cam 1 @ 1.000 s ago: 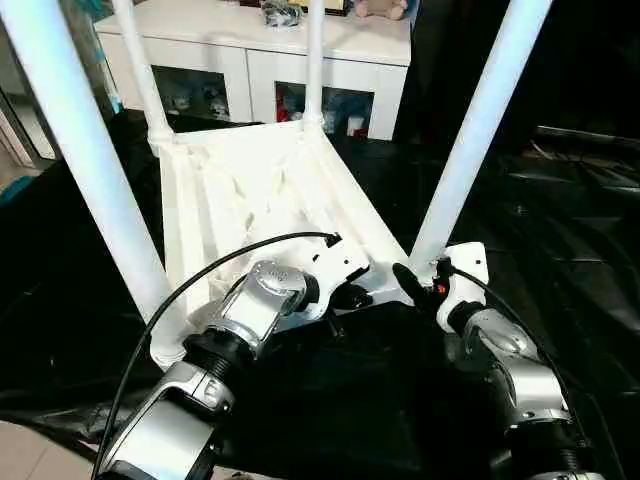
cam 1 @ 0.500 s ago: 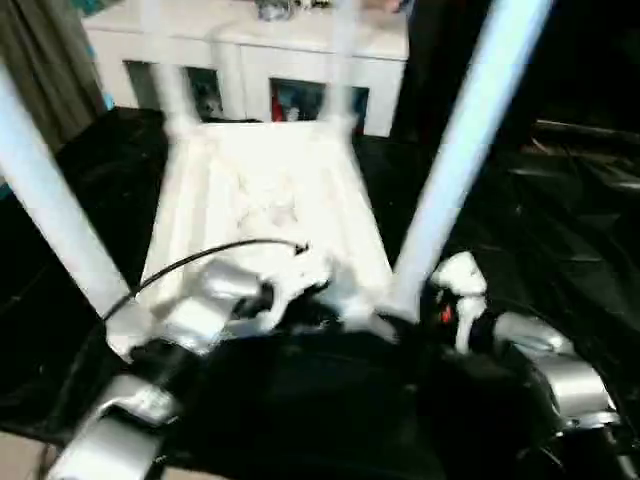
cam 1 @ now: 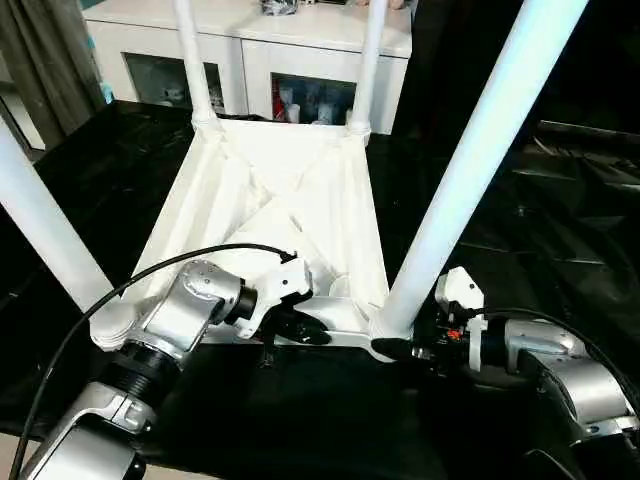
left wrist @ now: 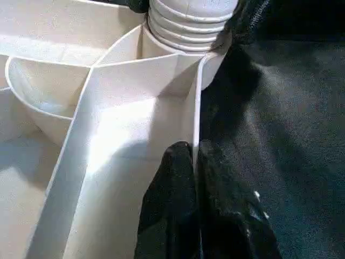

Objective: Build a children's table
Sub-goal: Rotate leg to tighten

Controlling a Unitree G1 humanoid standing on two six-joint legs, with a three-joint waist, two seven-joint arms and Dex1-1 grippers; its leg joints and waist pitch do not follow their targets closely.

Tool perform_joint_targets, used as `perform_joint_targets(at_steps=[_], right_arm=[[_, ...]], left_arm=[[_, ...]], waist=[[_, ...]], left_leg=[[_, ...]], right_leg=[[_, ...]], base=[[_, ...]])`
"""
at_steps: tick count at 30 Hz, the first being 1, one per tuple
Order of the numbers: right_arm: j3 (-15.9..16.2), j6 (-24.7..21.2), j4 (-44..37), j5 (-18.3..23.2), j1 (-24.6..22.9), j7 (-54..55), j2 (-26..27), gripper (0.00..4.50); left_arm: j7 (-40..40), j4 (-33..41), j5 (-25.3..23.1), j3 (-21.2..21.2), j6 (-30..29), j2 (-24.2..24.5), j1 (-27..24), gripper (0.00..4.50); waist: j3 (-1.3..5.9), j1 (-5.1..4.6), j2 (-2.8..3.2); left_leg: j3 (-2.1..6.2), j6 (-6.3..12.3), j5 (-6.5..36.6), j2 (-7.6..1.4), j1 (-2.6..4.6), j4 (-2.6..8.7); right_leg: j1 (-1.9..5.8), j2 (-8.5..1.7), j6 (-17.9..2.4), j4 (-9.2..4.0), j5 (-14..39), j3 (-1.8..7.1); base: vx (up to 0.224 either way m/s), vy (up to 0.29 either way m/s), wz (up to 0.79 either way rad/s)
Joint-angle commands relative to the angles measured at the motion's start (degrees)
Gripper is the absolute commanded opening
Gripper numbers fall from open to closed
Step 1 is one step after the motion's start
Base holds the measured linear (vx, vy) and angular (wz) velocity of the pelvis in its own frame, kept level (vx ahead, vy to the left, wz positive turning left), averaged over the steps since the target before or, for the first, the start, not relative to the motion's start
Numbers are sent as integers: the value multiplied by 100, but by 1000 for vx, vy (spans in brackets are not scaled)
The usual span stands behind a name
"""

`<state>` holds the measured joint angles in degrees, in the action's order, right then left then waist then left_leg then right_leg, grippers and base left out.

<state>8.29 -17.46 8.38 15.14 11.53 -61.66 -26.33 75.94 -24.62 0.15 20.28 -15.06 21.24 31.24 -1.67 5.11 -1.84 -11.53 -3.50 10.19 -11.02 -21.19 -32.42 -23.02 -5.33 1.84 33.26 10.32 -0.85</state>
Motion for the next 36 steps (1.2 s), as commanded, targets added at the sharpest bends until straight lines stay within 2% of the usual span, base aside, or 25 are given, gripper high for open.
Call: perform_joint_targets(at_steps=[1,3,9,12,13,15,16,17,18,19,20,21,22,23,24,25,26,27,28,29,31,32,33,36], right_arm=[[58,-36,61,16,45,-69,-20,330],[80,-24,79,-12,43,-54,-11,303],[137,-54,58,-43,-24,15,40,281],[118,25,116,-97,-72,197,127,278],[67,42,234,-179,-80,522,280,277],[-46,138,518,-379,-46,1263,618,276],[-46,138,518,-379,-46,1263,618,276],[-196,197,782,-549,23,2075,997,276],[-332,117,905,-593,78,2677,1324,276],[-332,117,905,-593,78,2677,1324,275],[-432,20,971,-609,124,3125,1578,275],[-473,-20,1010,-635,157,3370,1710,274],[-473,-20,1010,-635,157,3370,1710,274],[-500,-50,1040,-660,187,3574,1817,274],[-304,-9,1044,-844,244,3754,2010,274],[-304,-9,1044,-844,244,3754,2010,274],[-117,111,1014,-970,262,3699,2093,274],[-92,146,1017,-992,265,3697,2110,274],[-78,195,1023,-1008,270,3678,2106,274],[-87,248,1038,-1018,274,3671,2122,274],[-162,328,983,-881,270,3537,2127,274],[-187,343,958,-835,267,3510,2122,308],[-194,333,904,-758,253,3394,2074,329],[-31,177,607,-604,160,2664,1690,345]], left_arm=[[140,-3,345,-77,-58,-122,-134,0],[155,9,346,-67,-77,-116,-132,0],[138,44,335,-32,-132,-117,-159,0],[52,54,321,-30,-150,-166,-197,0],[-102,-3,293,-54,-104,-250,-210,0],[-530,-188,200,-121,-44,-458,-193,0],[-530,-188,200,-121,-44,-458,-193,0],[-1142,-455,53,-197,-48,-730,-118,0],[-1626,-653,-77,-215,-103,-974,-36,0],[-1626,-653,-77,-215,-103,-974,-36,0],[-2024,-807,-178,-224,-167,-1186,46,0],[-2279,-905,-233,-239,-208,-1324,107,0],[-2279,-905,-233,-239,-208,-1324,107,0],[-2507,-987,-277,-253,-252,-1449,165,0],[-2887,-1185,-391,-178,-247,-1764,340,0],[-2887,-1185,-391,-178,-247,-1764,340,0],[-2938,-1262,-484,-89,-182,-1919,431,0],[-2938,-1278,-511,-84,-164,-1945,443,0],[-2928,-1291,-534,-81,-124,-1967,462,0],[-2920,-1330,-558,-78,-78,-1989,483,0],[-2795,-1316,-572,-44,7,-1956,472,0],[-2756,-1303,-570,-37,18,-1938,459,0],[-2615,-1262,-542,-6,66,-1877,426,0],[-2214,-1156,-486,-8,183,-1628,324,0]], waist=[[262,5,-113],[270,4,-112],[261,1,-117],[262,-2,-102],[258,-2,-74],[237,-63,-83],[232,-68,-89],[231,-87,-96],[235,-126,-56],[225,-139,-58],[220,-187,-82],[227,-201,-48],[223,-208,-69],[221,-200,-69],[218,-216,-40],[221,-207,-34],[222,-200,-44],[227,-195,-46],[232,-180,-8],[232,-193,-19],[236,-190,-24],[235,-190,-12],[237,-188,-26],[241,-170,-37]], left_leg=[[62,353,1123,-199,73,345],[57,393,1013,-193,71,329],[55,406,1054,-191,69,327],[61,353,1112,-196,77,331],[64,320,1167,-193,83,339],[73,177,1362,-181,49,369],[80,120,1452,-169,64,379],[98,41,1615,-171,70,389],[95,16,1709,-165,61,390],[107,-51,1772,-166,82,401],[133,-131,2046,-136,106,400],[154,-160,2069,-147,94,414],[158,-133,2161,-140,111,413],[154,-102,2206,-139,129,408],[152,-63,2251,-131,113,410],[153,-68,2262,-128,129,404],[153,-49,2315,-126,141,400],[152,-36,2303,-125,140,398],[161,-19,2268,-131,129,411],[164,-3,2275,-131,96,421],[162,10,2307,-135,101,424],[161,27,2319,-137,96,430],[157,42,2322,-135,94,426],[154,97,2252,-153,72,429]], right_leg=[[190,-221,-1190,-307,1176,102],[201,-214,-1245,-287,1000,100],[202,-214,-1258,-295,1073,99],[196,-213,-1239,-298,1143,101],[189,-211,-1228,-304,1189,101],[178,-209,-1142,-339,1472,101],[180,-206,-1091,-365,1657,89],[177,-229,-987,-390,2002,91],[147,-222,-957,-392,2095,102],[133,-219,-903,-427,2240,93],[121,-228,-726,-485,2861,76],[129,-232,-693,-477,2900,76],[112,-223,-586,-523,3039,63],[92,-223,-560,-544,3100,66],[79,-217,-491,-576,3189,73],[67,-214,-471,-590,3224,66],[51,-212,-433,-607,3284,65],[52,-211,-420,-610,3273,67],[62,-217,-434,-599,3164,72],[78,-214,-445,-593,3092,65],[71,-208,-474,-584,2995,67],[74,-209,-492,-585,2955,68],[72,-208,-501,-586,2950,68],[92,-212,-511,-574,2816,77]], base=[[0,0,0],[0,0,0],[0,0,0],[0,0,0],[0,0,0],[0,0,0],[0,0,0],[0,0,0],[0,0,0],[0,0,0],[0,0,0],[0,0,0],[0,0,0],[0,0,0],[0,0,0],[0,0,0],[0,0,0],[0,0,0],[0,0,0],[0,0,0],[0,0,0],[0,0,0],[0,0,0],[0,0,0]])
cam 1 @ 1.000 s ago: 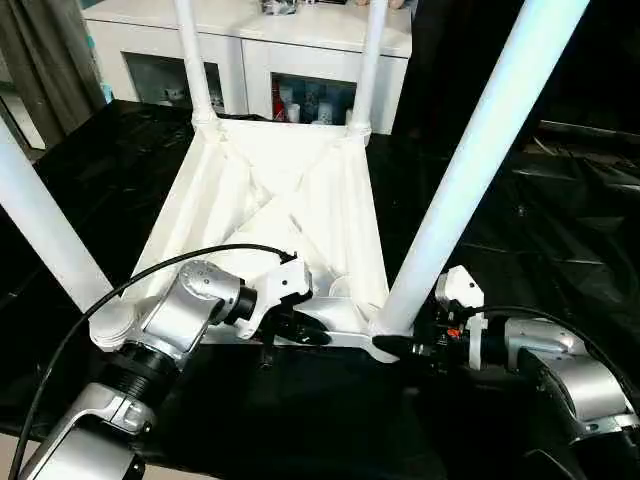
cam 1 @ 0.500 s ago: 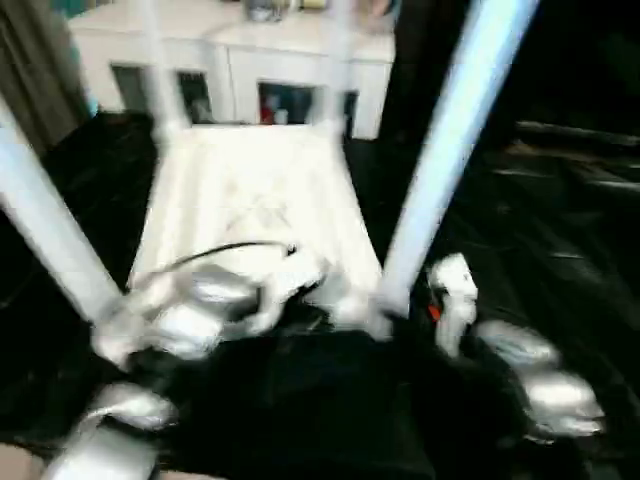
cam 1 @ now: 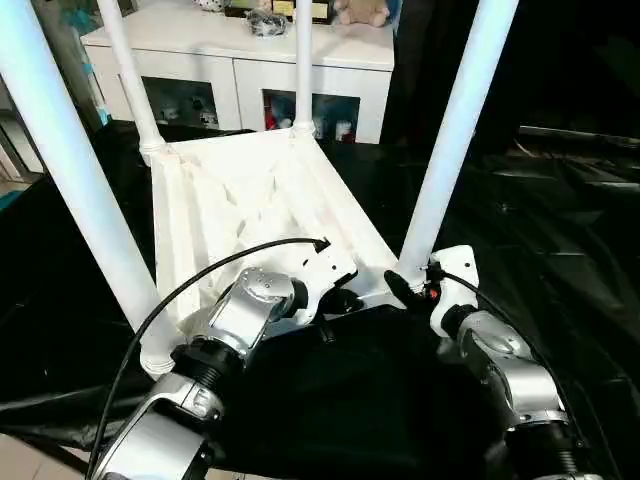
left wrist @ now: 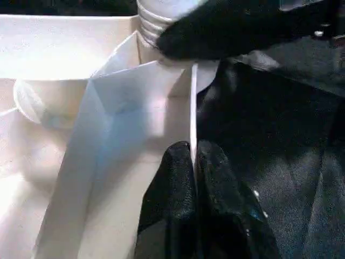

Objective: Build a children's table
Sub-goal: Rotate leg to tighten

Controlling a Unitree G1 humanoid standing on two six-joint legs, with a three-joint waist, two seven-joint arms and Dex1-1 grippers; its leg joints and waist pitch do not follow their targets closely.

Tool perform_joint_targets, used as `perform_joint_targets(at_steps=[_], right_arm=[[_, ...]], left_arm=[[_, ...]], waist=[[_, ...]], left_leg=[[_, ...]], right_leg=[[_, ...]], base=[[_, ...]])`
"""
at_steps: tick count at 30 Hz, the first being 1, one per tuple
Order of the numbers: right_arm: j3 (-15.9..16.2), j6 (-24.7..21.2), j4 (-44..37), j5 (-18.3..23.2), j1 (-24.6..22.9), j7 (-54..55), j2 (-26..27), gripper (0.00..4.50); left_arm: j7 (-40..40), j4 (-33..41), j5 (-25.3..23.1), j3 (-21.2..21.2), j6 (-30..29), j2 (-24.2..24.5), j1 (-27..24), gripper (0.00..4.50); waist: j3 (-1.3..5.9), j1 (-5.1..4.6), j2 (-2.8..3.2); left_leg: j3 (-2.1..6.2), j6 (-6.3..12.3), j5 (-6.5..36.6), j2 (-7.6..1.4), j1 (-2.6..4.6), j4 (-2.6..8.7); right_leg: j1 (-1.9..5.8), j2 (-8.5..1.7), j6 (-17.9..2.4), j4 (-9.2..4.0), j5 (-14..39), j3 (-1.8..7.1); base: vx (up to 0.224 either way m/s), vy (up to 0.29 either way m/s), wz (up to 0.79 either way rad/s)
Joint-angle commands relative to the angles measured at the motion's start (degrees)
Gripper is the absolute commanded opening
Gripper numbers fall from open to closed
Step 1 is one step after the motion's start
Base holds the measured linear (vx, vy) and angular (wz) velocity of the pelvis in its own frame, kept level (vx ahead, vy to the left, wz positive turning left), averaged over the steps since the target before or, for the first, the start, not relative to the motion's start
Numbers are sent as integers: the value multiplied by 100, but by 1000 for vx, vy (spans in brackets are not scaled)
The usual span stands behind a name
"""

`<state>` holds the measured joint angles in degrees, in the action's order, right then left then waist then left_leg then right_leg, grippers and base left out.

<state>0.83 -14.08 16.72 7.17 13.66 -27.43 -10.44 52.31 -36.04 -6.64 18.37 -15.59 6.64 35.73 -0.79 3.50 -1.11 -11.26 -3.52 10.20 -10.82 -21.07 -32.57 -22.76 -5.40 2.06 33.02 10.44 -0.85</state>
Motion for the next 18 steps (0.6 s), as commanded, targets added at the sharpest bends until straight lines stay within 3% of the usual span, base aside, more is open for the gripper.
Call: perform_joint_targets(at_steps=[1,3,4,8,12,16,18], right_arm=[[762,-187,-284,207,-74,-892,30,372],[872,-126,-535,266,-182,-1451,-345,372],[873,-70,-715,353,-259,-1849,-657,372],[779,-71,-963,550,-346,-2481,-1159,372],[627,-122,-1145,693,-393,-3026,-1582,372],[599,-120,-1137,780,-416,-3173,-1724,372],[619,-149,-1125,839,-415,-3252,-1742,372]], left_arm=[[208,-4,203,180,268,-139,-139,0],[556,87,272,175,418,55,-225,0],[927,219,372,183,528,251,-323,0],[1733,546,590,228,598,660,-525,0],[2435,806,743,245,453,1087,-655,0],[2530,788,772,184,460,1176,-683,0],[2555,807,789,182,452,1197,-690,0]], waist=[[162,13,-107],[164,17,-112],[168,46,-149],[193,63,-127],[200,81,-148],[190,147,-106],[188,139,-138]], left_leg=[[127,136,2149,-176,56,444],[111,179,1999,-180,31,440],[101,261,1865,-192,28,429],[85,375,1556,-205,5,412],[61,442,1374,-227,38,393],[50,447,1319,-242,55,391],[46,402,1344,-232,50,393]], right_leg=[[89,-202,-574,-524,2620,82],[105,-208,-655,-498,2382,89],[133,-221,-698,-484,2244,96],[157,-212,-858,-411,1759,99],[146,-199,-1091,-352,1354,92],[139,-197,-1183,-317,1168,99],[149,-196,-1181,-316,1173,96]], base=[[0,0,0],[0,0,0],[0,0,0],[0,0,0],[0,0,0],[0,0,0],[0,0,0]])
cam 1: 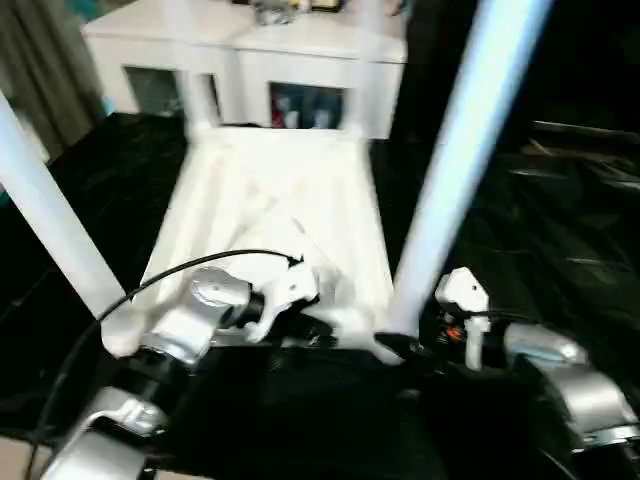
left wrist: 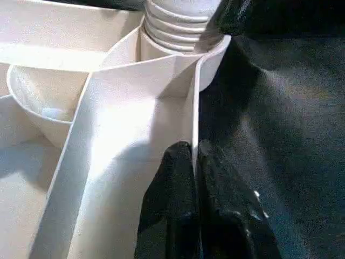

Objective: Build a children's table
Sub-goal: Rotate leg to tighten

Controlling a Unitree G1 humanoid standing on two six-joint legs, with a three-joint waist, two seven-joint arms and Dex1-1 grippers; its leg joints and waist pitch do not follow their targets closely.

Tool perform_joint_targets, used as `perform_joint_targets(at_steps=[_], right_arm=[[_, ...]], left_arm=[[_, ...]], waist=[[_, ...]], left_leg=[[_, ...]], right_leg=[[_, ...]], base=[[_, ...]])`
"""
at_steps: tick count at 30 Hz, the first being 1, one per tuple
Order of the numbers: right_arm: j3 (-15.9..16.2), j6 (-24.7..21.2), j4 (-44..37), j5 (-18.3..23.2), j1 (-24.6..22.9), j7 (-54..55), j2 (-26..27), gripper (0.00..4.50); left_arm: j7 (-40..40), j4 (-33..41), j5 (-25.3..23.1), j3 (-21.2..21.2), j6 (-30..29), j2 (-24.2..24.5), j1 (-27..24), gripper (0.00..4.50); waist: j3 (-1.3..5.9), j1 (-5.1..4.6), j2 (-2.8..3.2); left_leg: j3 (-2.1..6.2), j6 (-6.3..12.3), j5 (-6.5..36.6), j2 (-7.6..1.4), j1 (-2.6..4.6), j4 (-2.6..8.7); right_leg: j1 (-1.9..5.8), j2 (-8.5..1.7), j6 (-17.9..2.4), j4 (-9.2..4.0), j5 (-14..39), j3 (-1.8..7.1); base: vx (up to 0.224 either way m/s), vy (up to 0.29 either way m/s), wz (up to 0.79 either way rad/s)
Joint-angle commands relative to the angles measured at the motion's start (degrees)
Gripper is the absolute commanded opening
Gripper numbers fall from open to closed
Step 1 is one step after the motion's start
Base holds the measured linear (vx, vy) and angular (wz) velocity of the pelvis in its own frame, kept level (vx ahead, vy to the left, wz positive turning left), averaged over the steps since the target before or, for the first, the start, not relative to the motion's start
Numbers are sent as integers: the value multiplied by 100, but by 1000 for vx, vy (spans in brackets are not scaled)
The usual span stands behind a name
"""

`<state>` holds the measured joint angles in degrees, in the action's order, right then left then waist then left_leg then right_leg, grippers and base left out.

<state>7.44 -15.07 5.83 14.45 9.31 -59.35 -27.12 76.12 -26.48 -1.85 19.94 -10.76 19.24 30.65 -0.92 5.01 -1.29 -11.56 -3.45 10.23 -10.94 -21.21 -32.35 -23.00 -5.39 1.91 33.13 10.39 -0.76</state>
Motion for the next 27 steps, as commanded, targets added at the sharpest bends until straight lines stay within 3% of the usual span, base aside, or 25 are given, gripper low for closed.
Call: perform_joint_targets(at_steps=[1,5,13,21,25,26,27], right_arm=[[-17,-73,-28,128,19,-96,-69,372],[129,-67,8,55,26,-155,-28,358],[198,-15,161,4,102,-184,-17,292],[255,-13,178,-29,35,-105,36,276],[123,2,470,-142,16,535,363,275],[7,-20,655,-225,41,1041,597,274],[-104,-56,820,-293,74,1521,821,274]], left_arm=[[183,-128,311,25,-41,-60,-188,0],[188,-69,303,28,-73,-59,-189,0],[122,-94,277,17,-75,-92,-136,0],[-111,-150,191,-4,-47,-166,-167,0],[-834,-390,21,-87,-46,-504,-70,0],[-1367,-599,-87,-157,-124,-744,49,0],[-1858,-818,-183,-222,-202,-973,179,0]], waist=[[193,-11,-118],[187,-4,-134],[199,-2,-140],[194,-5,-143],[172,-19,-149],[174,-26,-155],[149,-52,-143]], left_leg=[[75,378,1410,-217,70,375],[79,293,1518,-215,74,380],[70,346,1304,-207,67,357],[74,334,1348,-209,72,357],[83,225,1591,-202,79,382],[87,190,1620,-204,74,388],[90,59,1858,-190,111,393]], right_leg=[[172,-207,-1145,-341,1294,91],[163,-221,-1023,-373,1646,100],[178,-208,-1109,-332,1276,96],[178,-211,-1087,-342,1406,94],[158,-215,-985,-393,1854,91],[158,-219,-950,-399,1936,93],[101,-214,-872,-454,2323,91]], base=[[0,0,0],[0,0,0],[0,0,0],[0,0,0],[0,0,0],[0,0,0],[0,0,0]])
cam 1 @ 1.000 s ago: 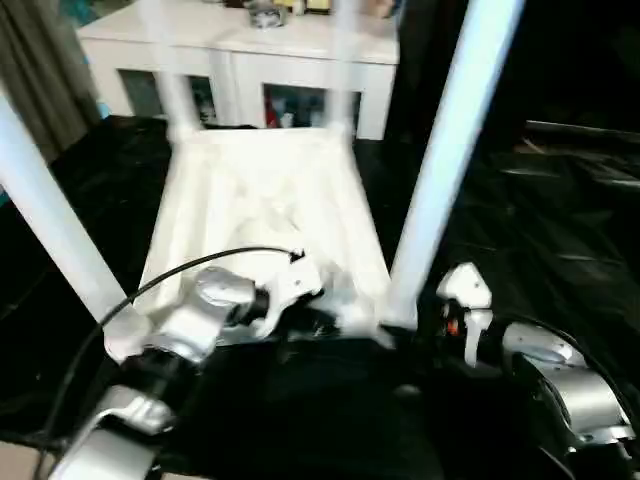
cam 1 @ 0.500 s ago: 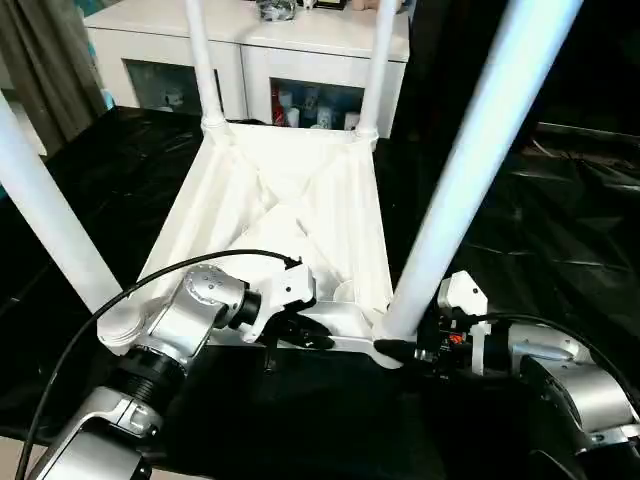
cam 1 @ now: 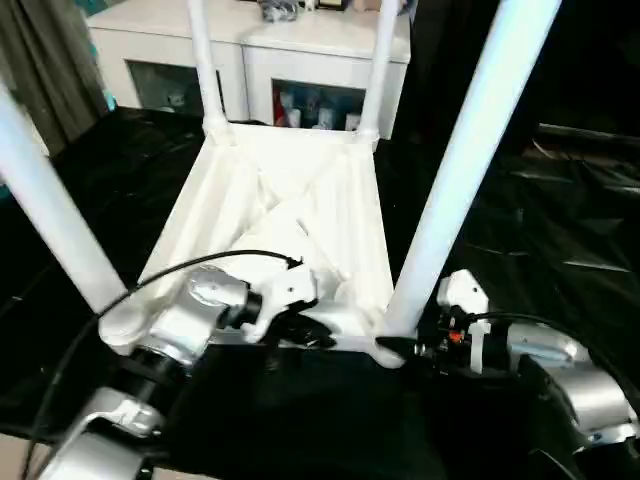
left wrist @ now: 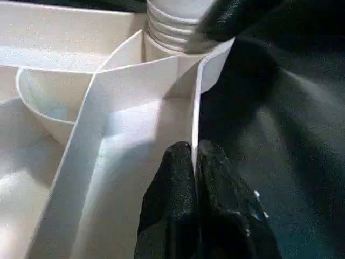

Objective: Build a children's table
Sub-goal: Rotate leg to tighten

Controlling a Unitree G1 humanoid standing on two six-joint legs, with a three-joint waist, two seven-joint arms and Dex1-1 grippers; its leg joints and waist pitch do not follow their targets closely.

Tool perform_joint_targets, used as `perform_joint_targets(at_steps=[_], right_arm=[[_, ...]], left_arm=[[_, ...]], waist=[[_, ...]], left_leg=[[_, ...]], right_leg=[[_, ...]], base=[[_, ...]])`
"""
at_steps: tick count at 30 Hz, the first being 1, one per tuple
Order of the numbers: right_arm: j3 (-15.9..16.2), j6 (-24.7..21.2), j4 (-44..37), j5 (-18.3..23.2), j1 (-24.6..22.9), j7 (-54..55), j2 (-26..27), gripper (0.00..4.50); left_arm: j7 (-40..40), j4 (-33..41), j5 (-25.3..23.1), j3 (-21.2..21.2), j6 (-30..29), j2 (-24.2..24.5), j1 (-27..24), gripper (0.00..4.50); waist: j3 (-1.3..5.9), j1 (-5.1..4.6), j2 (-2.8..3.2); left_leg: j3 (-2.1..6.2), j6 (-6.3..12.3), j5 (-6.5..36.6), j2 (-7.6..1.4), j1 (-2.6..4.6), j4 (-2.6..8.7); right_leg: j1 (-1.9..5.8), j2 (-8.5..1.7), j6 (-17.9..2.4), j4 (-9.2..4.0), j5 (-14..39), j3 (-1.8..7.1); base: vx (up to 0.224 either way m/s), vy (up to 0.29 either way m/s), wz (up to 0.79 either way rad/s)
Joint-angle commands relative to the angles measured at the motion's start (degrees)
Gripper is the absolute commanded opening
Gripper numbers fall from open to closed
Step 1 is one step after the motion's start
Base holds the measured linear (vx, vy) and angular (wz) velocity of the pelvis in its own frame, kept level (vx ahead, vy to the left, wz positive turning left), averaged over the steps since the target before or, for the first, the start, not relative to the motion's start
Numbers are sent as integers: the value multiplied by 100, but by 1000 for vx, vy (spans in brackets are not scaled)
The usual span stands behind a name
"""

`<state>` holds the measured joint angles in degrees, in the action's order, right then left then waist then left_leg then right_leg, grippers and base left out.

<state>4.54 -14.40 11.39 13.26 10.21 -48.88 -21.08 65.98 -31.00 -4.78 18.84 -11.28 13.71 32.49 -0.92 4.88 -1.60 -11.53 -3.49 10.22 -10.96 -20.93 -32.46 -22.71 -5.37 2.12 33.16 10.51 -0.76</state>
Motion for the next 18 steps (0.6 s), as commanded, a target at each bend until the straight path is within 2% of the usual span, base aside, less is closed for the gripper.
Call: perform_joint_targets(at_steps=[1,2,4,5,6,7,8,9,10,11,12,13,14,16,18], right_arm=[[91,-181,342,-212,-6,888,424,274],[35,-238,369,-231,5,1150,556,274],[-57,-345,422,-271,43,1570,756,273],[-89,-396,462,-316,78,1847,906,273],[-62,-438,510,-444,138,2223,1140,273],[-61,-439,511,-447,139,2228,1143,273],[28,-451,508,-555,176,2351,1263,273],[149,-398,493,-664,212,2358,1350,273],[220,-349,472,-705,221,2298,1360,273],[275,-295,458,-724,232,2218,1351,273],[273,-242,462,-690,249,2176,1373,273],[215,-217,451,-584,258,2114,1397,308],[145,-236,396,-429,279,2023,1392,328],[123,-237,342,-363,281,1921,1332,344],[120,-267,220,-262,274,1643,1164,365]], left_arm=[[-1184,-534,48,-143,-194,-609,99,0],[-1366,-625,19,-153,-223,-719,162,0],[-1704,-766,-29,-189,-313,-895,267,0],[-1866,-847,-41,-194,-363,-1024,338,0],[-2139,-981,-75,-195,-418,-1246,461,0],[-2143,-983,-76,-195,-418,-1249,463,0],[-2207,-1055,-131,-154,-390,-1347,526,0],[-2196,-1110,-193,-111,-324,-1422,564,0],[-2159,-1113,-209,-91,-300,-1443,565,0],[-2080,-1100,-220,-59,-287,-1437,556,0],[-2050,-1142,-234,-44,-264,-1440,568,0],[-2026,-1149,-238,-41,-256,-1424,565,0],[-1912,-1165,-225,-9,-235,-1364,564,0],[-1817,-1134,-211,12,-199,-1309,545,0],[-1586,-1056,-165,36,-148,-1185,510,0]], waist=[[147,-56,-124],[158,-58,-144],[142,-60,-138],[148,-64,-123],[152,-60,-118],[153,-59,-79],[163,-69,-87],[163,-66,-63],[161,-76,-81],[164,-66,-48],[163,-77,-66],[162,-70,-36],[159,-78,-56],[159,-79,-52],[165,-77,-65]], left_leg=[[94,19,1932,-174,78,408],[118,-32,2001,-163,77,412],[121,-20,2080,-155,100,406],[130,0,2085,-149,94,411],[136,0,2085,-154,90,414],[139,-20,2102,-153,95,417],[153,-18,2108,-148,75,428],[145,-18,2105,-151,83,429],[141,-4,2155,-145,81,425],[154,3,2177,-151,73,438],[149,22,2190,-152,64,439],[150,24,2210,-150,69,441],[149,46,2264,-148,68,443],[149,48,2291,-150,74,442],[158,64,2249,-160,52,451]], right_leg=[[75,-214,-844,-471,2486,81],[85,-238,-708,-503,2797,69],[42,-231,-564,-557,3059,74],[51,-236,-507,-575,3140,74],[49,-238,-490,-574,3147,74],[34,-231,-481,-575,3138,76],[60,-223,-445,-575,3090,60],[44,-218,-444,-583,3027,70],[36,-210,-442,-588,2990,69],[53,-221,-453,-579,2950,68],[51,-210,-462,-577,2882,69],[48,-214,-472,-579,2871,71],[47,-210,-477,-586,2901,66],[38,-211,-473,-592,2951,68],[60,-222,-479,-582,2903,68]], base=[[-51,8,-2],[-51,8,-2],[0,0,0],[0,0,0],[0,0,0],[0,0,0],[0,0,0],[0,0,0],[0,0,0],[0,0,0],[0,0,0],[0,0,0],[0,0,0],[0,0,0],[0,0,0]])
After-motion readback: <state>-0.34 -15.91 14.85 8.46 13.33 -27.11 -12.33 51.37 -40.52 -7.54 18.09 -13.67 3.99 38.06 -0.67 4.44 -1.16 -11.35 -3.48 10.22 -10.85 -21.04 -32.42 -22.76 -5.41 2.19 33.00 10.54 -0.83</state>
